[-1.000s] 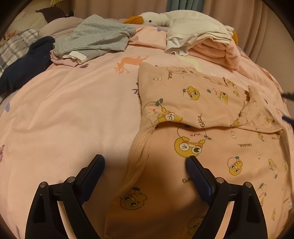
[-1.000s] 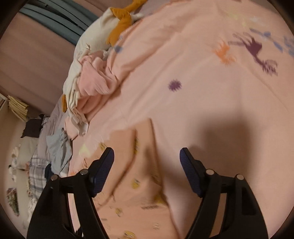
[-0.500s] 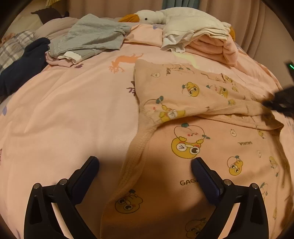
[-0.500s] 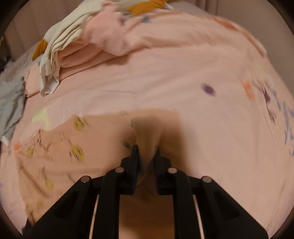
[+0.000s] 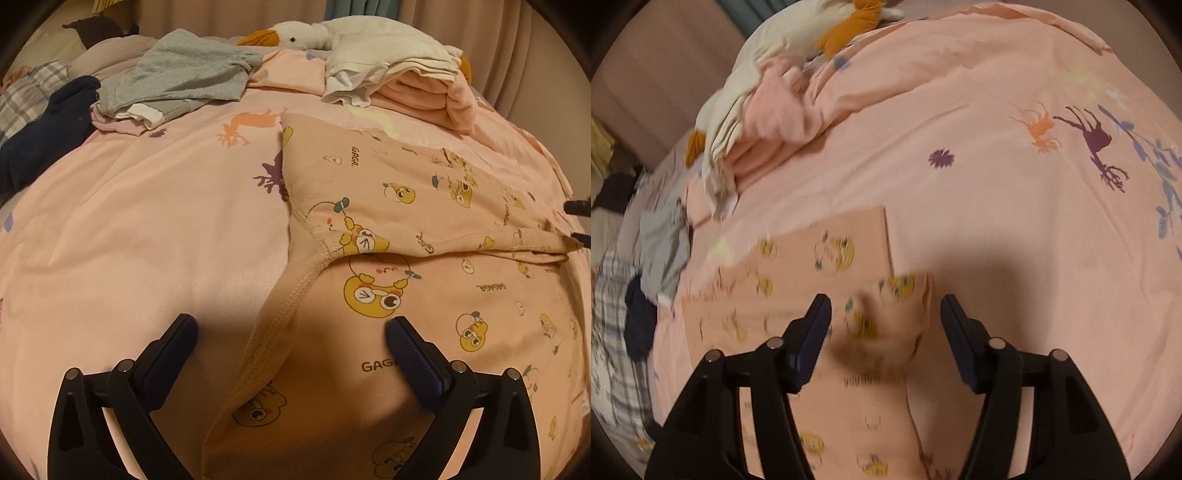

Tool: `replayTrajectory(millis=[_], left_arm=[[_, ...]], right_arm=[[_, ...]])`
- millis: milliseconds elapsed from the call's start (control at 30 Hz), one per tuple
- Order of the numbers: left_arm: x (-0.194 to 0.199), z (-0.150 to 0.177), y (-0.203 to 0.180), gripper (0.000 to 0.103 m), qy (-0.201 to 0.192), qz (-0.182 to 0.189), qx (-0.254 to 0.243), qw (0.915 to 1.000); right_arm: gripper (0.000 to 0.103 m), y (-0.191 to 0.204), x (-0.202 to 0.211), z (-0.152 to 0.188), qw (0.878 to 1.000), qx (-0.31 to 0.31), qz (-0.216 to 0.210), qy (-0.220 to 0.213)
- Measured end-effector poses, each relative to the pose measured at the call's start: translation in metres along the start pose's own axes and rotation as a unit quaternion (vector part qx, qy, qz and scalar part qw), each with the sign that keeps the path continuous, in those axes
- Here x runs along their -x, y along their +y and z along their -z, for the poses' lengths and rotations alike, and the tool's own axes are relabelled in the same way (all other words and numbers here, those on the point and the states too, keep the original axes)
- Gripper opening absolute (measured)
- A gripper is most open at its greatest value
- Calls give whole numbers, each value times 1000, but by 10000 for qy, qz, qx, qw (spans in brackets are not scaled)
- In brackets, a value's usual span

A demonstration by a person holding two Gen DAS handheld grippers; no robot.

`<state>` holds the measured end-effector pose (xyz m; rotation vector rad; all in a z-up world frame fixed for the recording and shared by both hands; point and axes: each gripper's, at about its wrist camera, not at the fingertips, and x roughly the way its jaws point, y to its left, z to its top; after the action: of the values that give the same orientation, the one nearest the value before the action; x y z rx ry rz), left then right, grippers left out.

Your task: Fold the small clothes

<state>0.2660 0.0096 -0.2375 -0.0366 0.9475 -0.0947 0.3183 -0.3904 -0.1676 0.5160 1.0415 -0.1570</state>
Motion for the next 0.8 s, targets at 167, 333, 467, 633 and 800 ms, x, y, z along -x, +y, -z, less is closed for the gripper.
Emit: replayTrajectory(millis=[167, 333, 467, 633, 800], left_arm=[[0, 0, -1, 102, 16, -12, -17, 10000], [0, 0, -2, 102, 5, 10, -1, 10000], [1, -2, 0, 102, -26, 25, 119, 9999], [-2, -16, 15, 92, -85, -498, 603, 9969], [-7, -22, 25, 88, -91, -626, 809, 9947]], right_arm=[[20, -21, -29, 8, 9963, -410, -368, 666], [9, -14, -10, 8, 9974, -414, -581, 119], [8, 31, 28, 3, 9975, 242, -548, -369], [8, 136, 73, 5, 9841, 767, -1526, -486], [7, 247, 99, 31, 9634, 1413, -2253, -344]])
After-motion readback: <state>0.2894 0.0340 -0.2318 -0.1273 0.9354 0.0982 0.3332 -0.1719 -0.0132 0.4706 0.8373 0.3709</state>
